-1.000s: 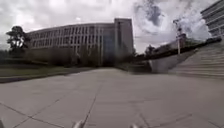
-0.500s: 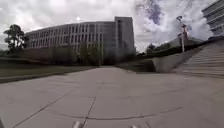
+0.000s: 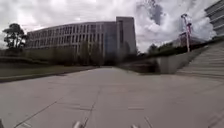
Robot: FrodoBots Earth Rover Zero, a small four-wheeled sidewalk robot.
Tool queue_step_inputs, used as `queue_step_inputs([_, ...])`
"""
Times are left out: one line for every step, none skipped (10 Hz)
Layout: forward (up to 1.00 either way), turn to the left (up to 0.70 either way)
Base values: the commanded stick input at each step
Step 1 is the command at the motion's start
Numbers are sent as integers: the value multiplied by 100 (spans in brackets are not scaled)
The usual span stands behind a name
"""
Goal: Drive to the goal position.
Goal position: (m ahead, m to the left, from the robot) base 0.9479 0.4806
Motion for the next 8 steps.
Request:
queue_step_inputs([100,-26])
queue_step_inputs([100,0])
queue_step_inputs([100,0])
queue_step_inputs([100,0])
queue_step_inputs([100,0])
queue_step_inputs([100,0])
queue_step_inputs([100,0])
queue_step_inputs([100,0])
